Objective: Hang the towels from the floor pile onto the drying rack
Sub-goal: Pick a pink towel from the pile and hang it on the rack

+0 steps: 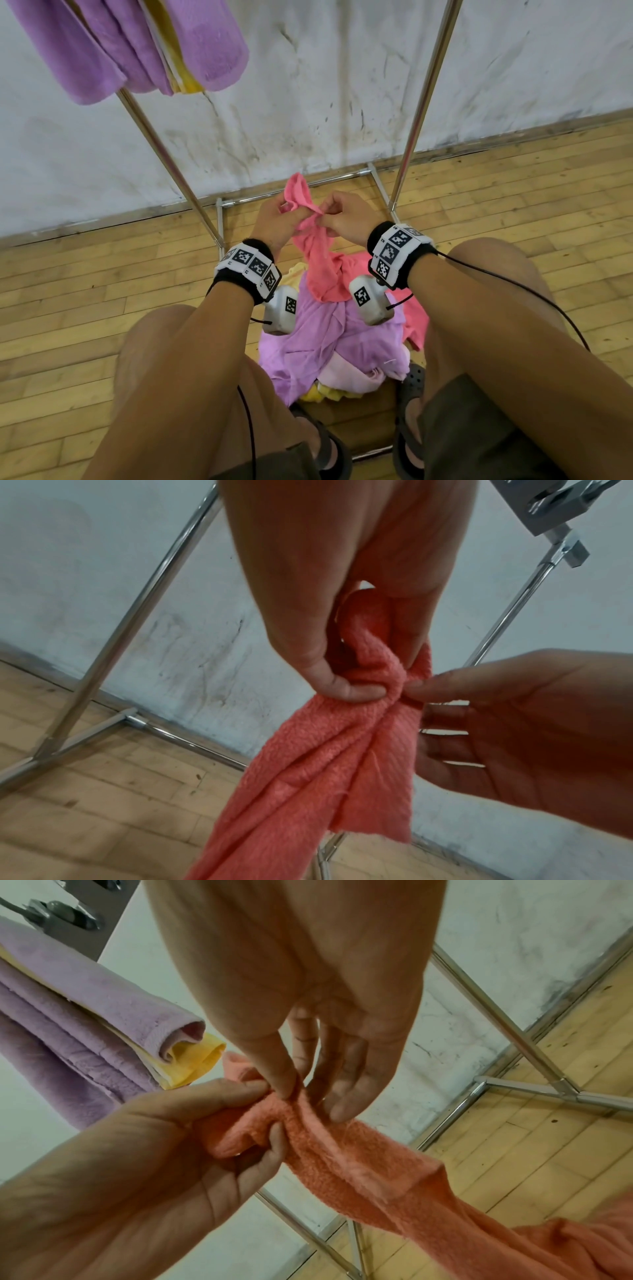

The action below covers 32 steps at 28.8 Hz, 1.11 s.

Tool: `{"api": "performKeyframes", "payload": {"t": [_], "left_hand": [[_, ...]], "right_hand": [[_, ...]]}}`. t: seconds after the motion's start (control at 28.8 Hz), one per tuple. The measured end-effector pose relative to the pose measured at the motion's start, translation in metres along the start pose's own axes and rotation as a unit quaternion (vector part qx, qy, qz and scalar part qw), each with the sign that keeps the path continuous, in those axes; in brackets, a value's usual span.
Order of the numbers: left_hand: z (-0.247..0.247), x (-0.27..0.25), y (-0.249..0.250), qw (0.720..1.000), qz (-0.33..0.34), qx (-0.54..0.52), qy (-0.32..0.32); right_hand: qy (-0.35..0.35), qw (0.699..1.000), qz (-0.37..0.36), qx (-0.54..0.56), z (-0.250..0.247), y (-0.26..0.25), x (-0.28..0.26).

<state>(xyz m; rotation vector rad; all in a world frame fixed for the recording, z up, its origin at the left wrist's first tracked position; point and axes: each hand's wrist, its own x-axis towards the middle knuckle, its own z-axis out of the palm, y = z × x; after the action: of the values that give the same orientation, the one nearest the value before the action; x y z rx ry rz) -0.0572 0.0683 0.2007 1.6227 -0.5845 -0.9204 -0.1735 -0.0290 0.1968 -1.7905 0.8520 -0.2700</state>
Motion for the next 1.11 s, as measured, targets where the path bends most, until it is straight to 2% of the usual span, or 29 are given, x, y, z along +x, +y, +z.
{"api": "performKeyframes", "payload": {"t": [0.14,0.31,0.52,0.66,0.9,1.11], "left_hand": [[0.002,-0.001,0.003,0.999,-0.016,-0.043,-0.005],[0.003,0.001,-0.004,0.999,-0.005,0.045,0.005],[0.002,0.000,-0.003,0.997,0.009,0.074,-0.018],[0.001,0.000,-0.004,0.995,0.006,0.099,-0.018],[0.003,0.002,-0.006,0.999,-0.018,0.033,-0.021],[0.005,0.000,-0.005,0.998,-0.049,0.015,-0.019]], "right_hand": [[0.020,0.998,0.033,0.055,-0.004,-0.006,-0.003],[0.028,0.988,0.074,0.131,-0.004,-0.012,-0.007],[0.027,0.981,0.095,0.167,-0.004,-0.011,-0.005],[0.030,0.980,0.086,0.176,-0.004,-0.011,-0.006],[0.004,0.989,0.066,0.131,0.003,-0.010,-0.010],[0.040,0.990,0.037,0.131,0.004,-0.009,-0.008]]}}
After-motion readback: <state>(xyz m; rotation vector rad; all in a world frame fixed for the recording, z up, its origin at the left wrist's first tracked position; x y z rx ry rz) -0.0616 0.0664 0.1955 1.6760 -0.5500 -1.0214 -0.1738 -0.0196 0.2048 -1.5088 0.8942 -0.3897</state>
